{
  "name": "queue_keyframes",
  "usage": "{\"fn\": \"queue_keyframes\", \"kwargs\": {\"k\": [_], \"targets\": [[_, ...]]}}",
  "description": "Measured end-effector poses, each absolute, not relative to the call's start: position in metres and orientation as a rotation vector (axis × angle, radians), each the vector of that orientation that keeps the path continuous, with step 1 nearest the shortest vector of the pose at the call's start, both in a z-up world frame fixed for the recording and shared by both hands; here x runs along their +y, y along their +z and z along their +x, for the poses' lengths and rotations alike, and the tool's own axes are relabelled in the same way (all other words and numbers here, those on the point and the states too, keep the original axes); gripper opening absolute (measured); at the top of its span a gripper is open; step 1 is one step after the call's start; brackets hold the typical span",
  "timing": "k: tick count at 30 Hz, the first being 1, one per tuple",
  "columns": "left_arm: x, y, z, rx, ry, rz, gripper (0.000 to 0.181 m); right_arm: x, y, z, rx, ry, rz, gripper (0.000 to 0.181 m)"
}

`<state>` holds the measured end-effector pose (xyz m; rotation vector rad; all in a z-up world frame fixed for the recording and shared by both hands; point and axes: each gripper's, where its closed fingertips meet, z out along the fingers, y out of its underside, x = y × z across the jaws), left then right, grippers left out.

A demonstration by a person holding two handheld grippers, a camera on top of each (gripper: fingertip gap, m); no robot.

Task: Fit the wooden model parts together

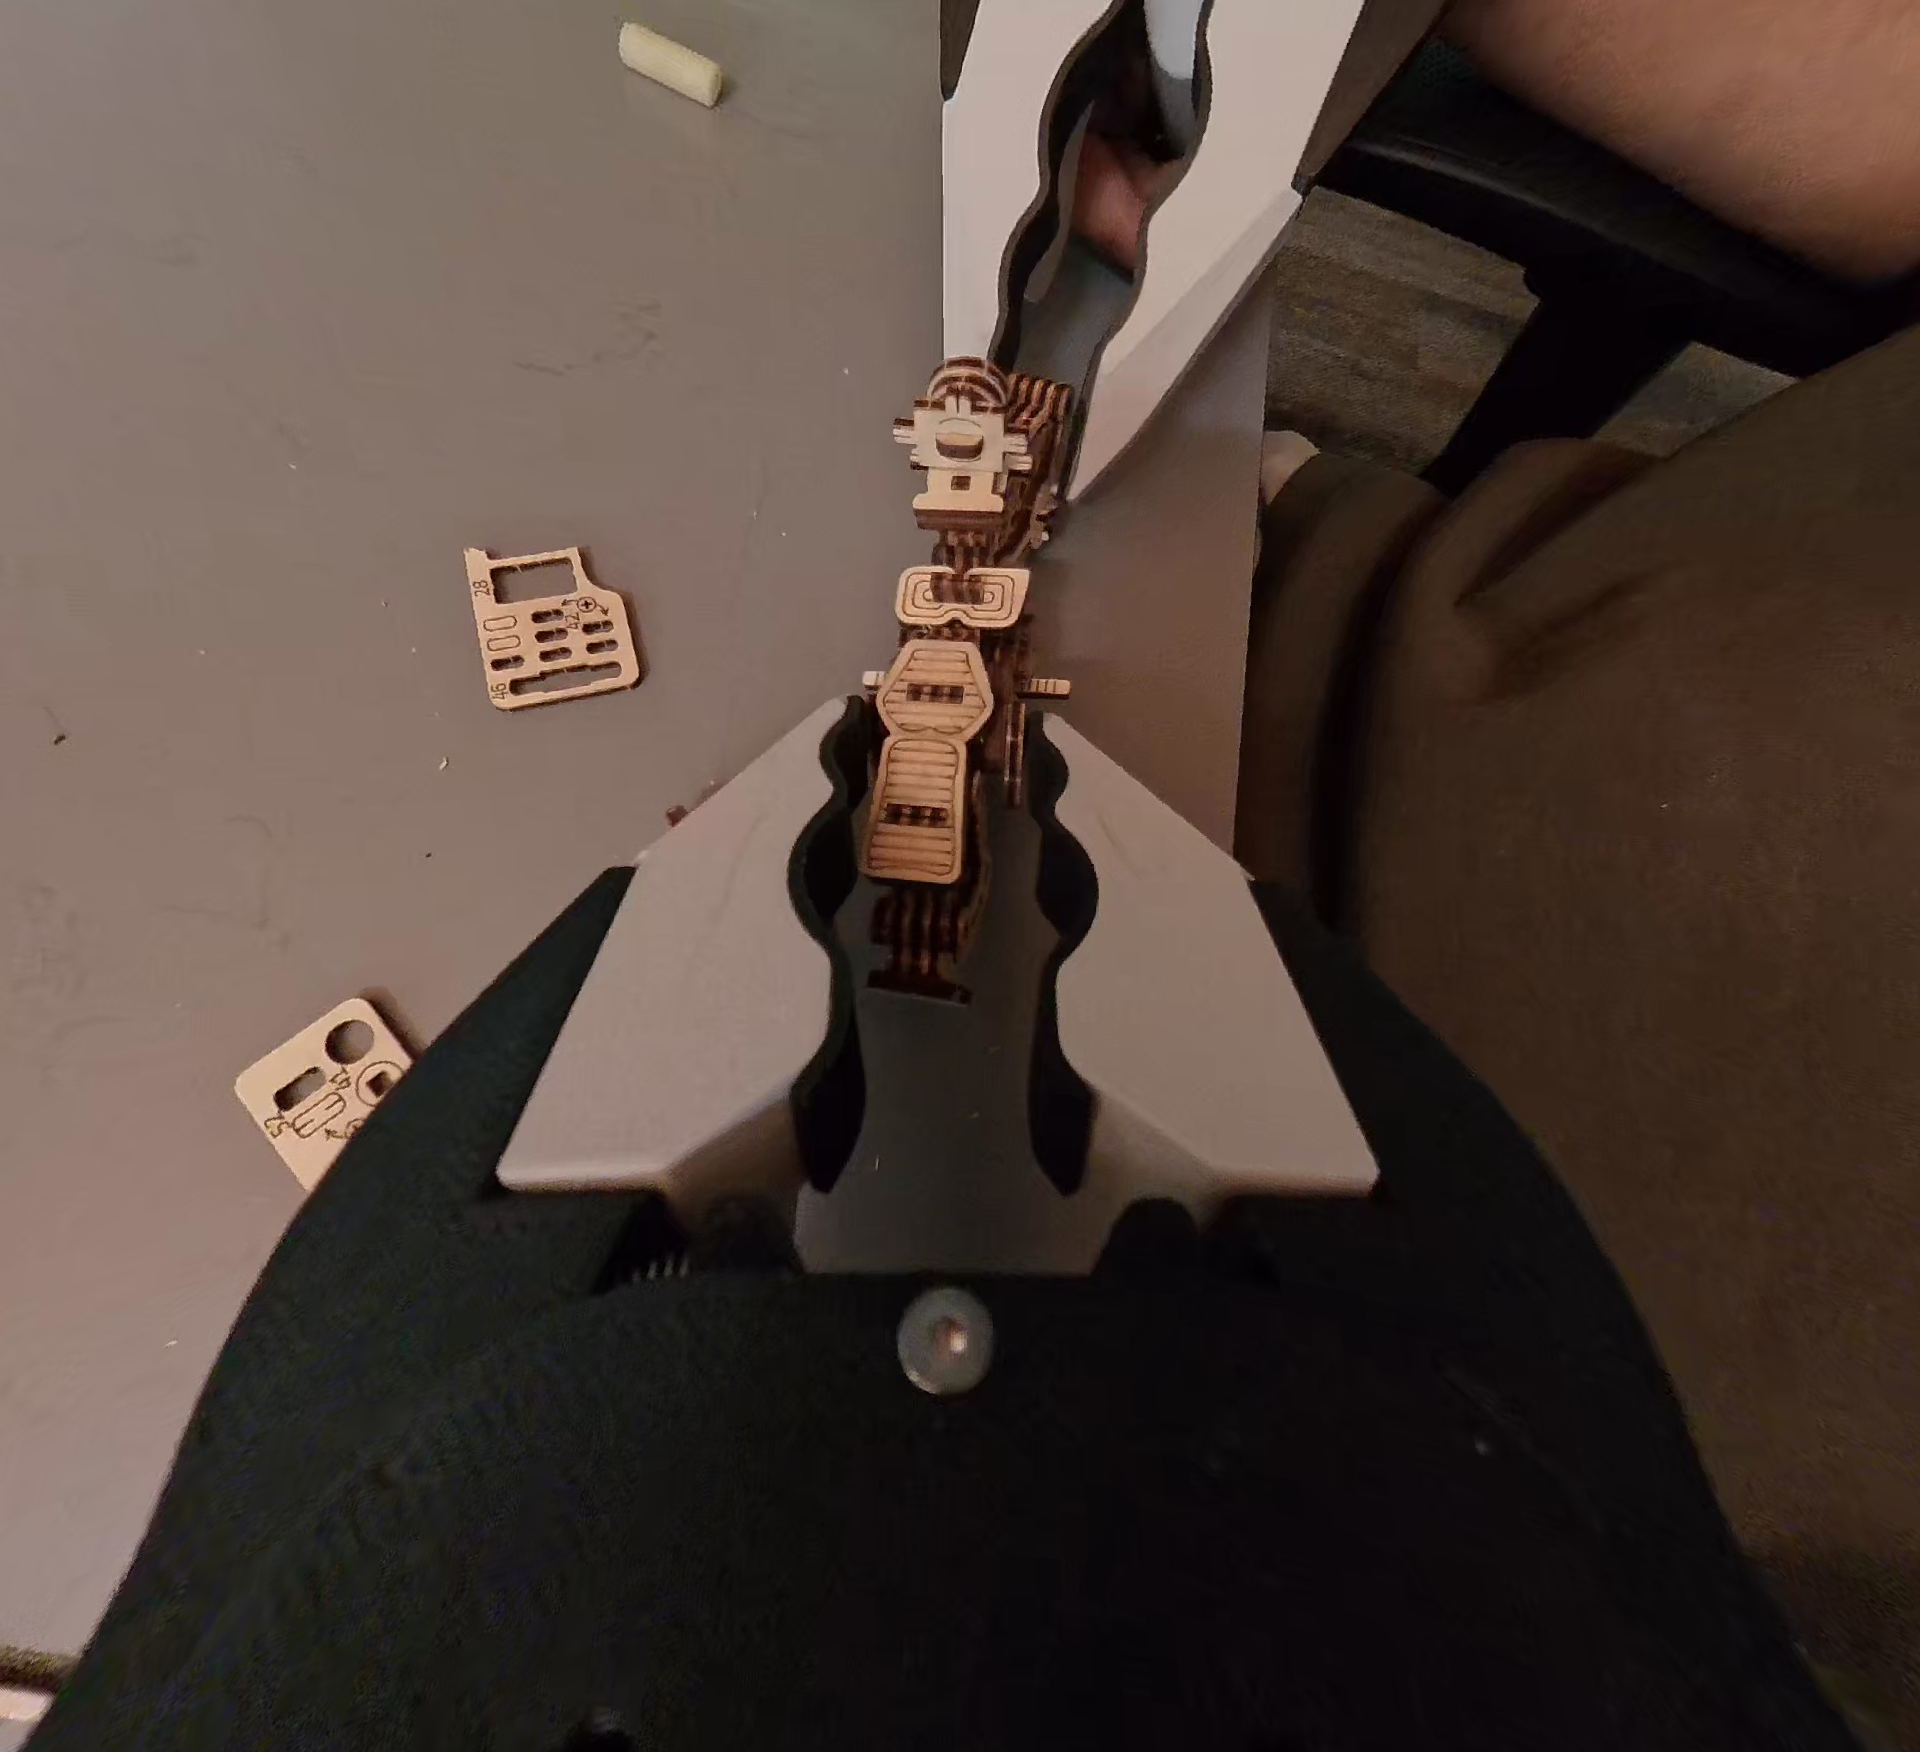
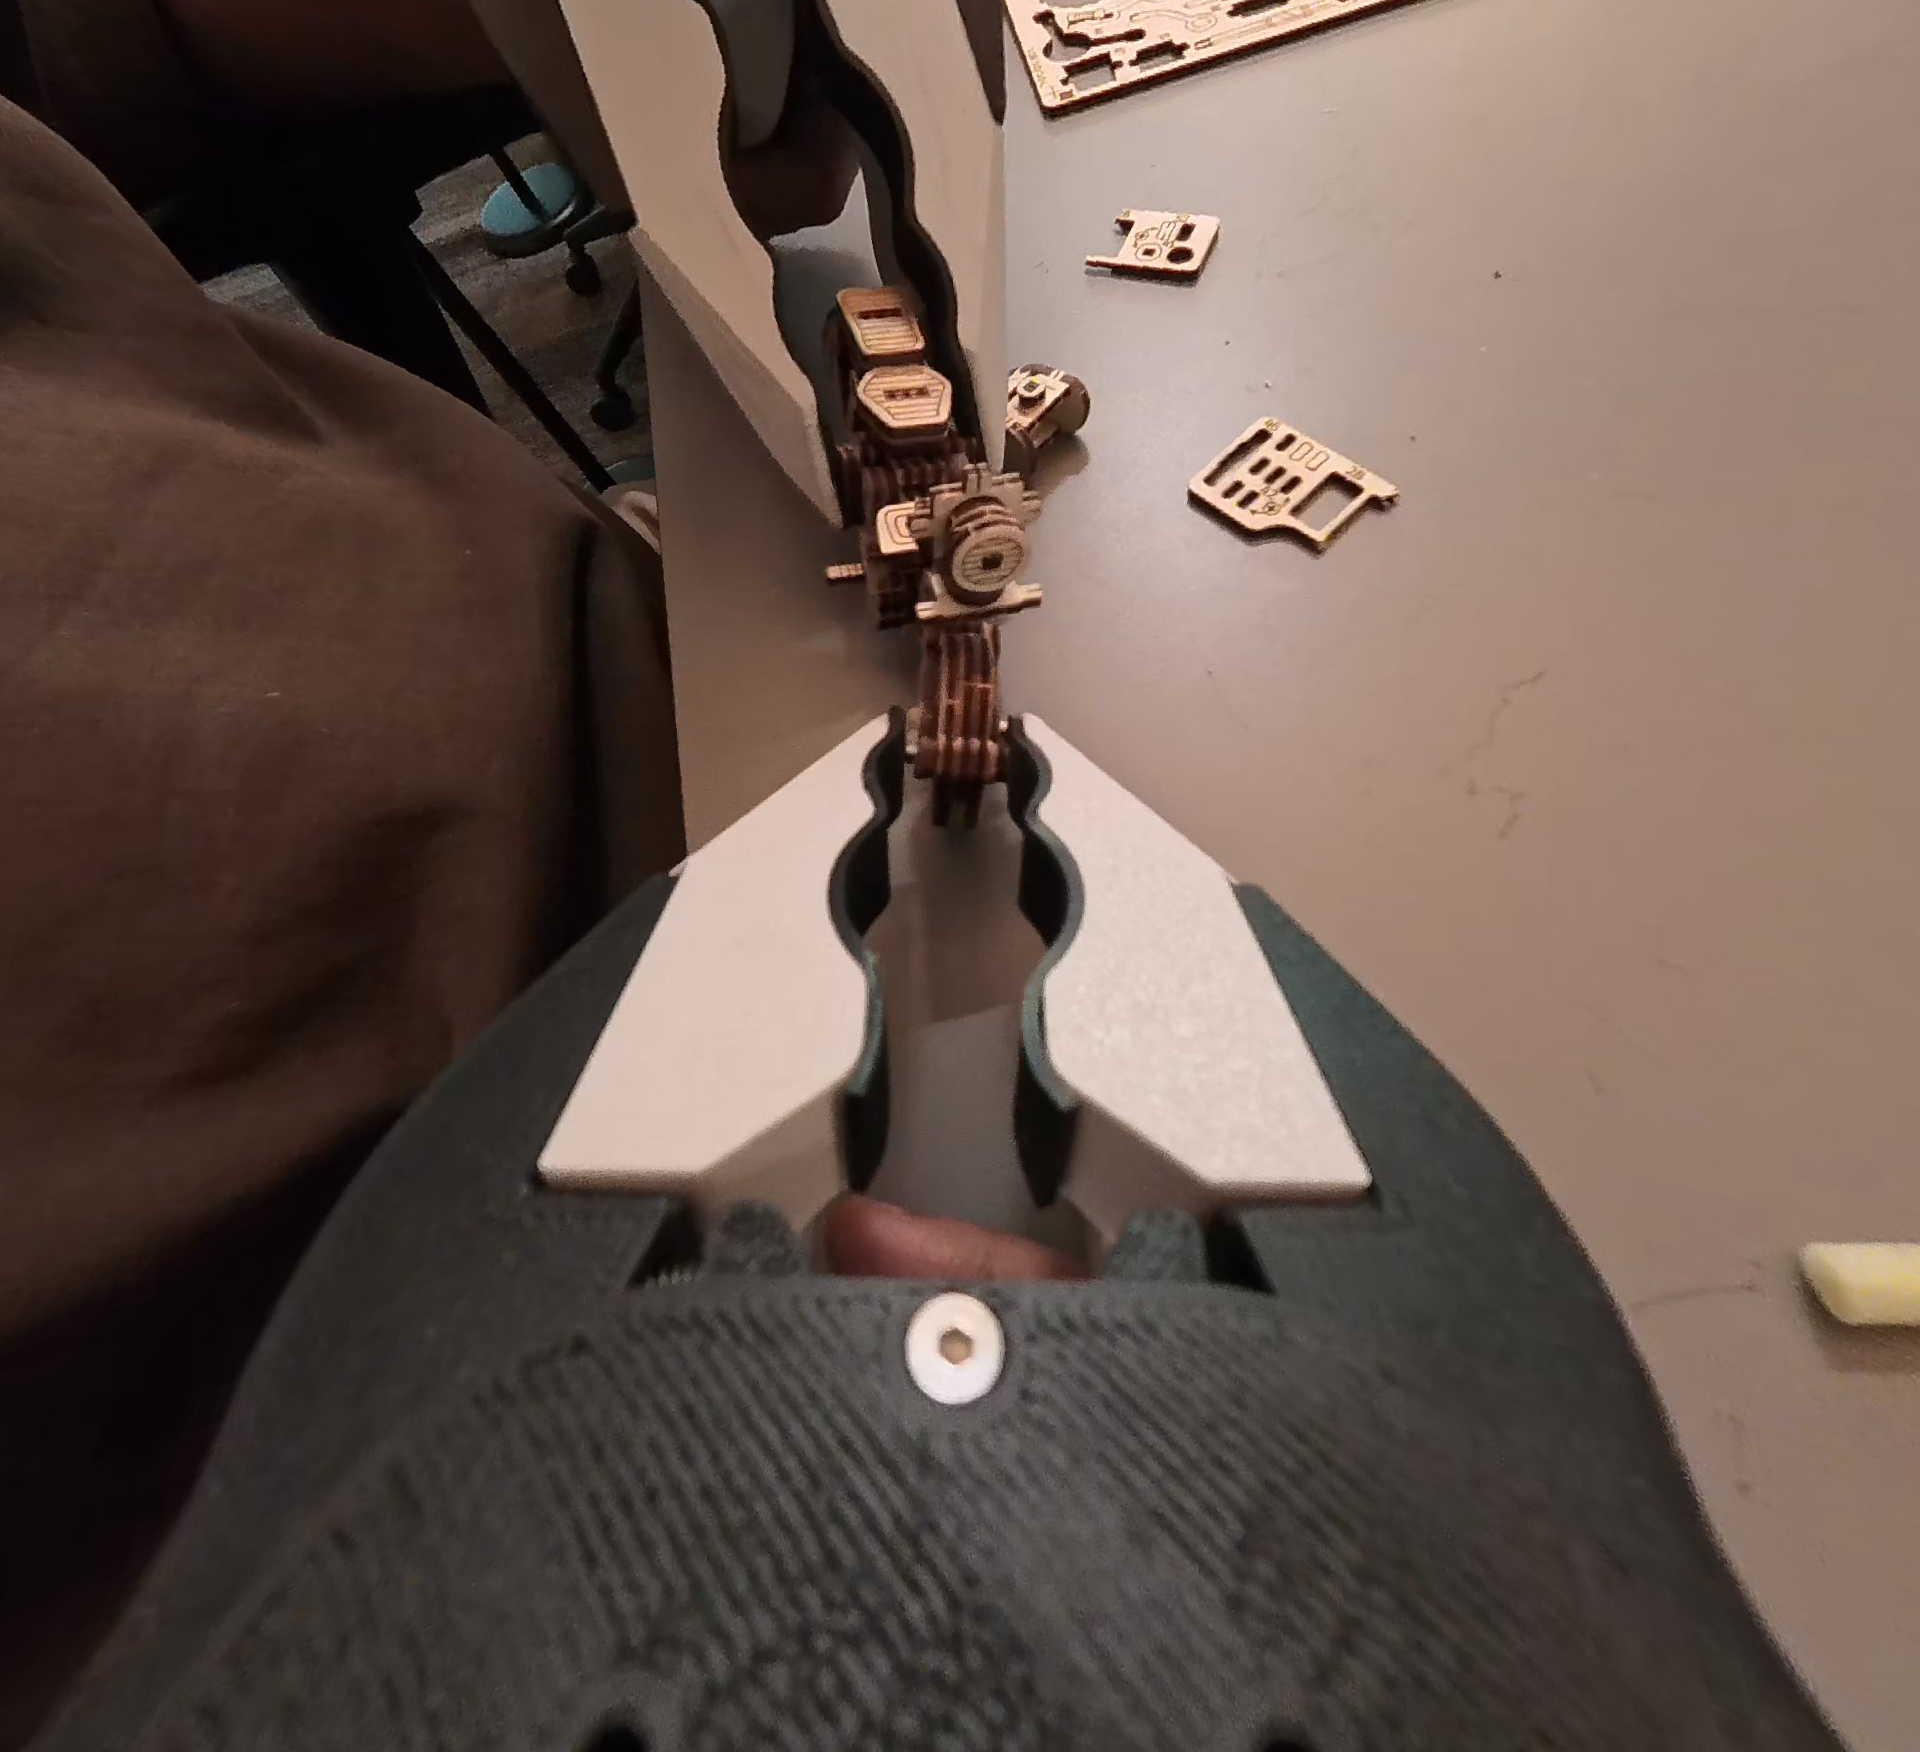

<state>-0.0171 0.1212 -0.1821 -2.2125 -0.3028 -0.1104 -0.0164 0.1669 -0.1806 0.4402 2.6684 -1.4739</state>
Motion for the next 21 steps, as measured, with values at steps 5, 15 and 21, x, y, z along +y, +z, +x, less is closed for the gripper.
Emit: {"fn": "queue_keyframes", "kwargs": {"k": [5, 15, 21], "targets": [[0.1201, -0.1813, -0.0152, -0.284, -0.119, -2.216, 0.028, 0.1663, -0.1804, -0.0156, 2.685, -1.48, 0.418, 0.015], [0.1188, -0.182, -0.0144, -0.263, -0.123, -2.216, 0.028, 0.165, -0.1805, -0.014, 2.697, -1.48, 0.392, 0.015], [0.1186, -0.182, -0.0143, -0.262, -0.138, -2.206, 0.028, 0.1644, -0.1807, -0.0143, 2.707, -1.482, 0.387, 0.017]]}}
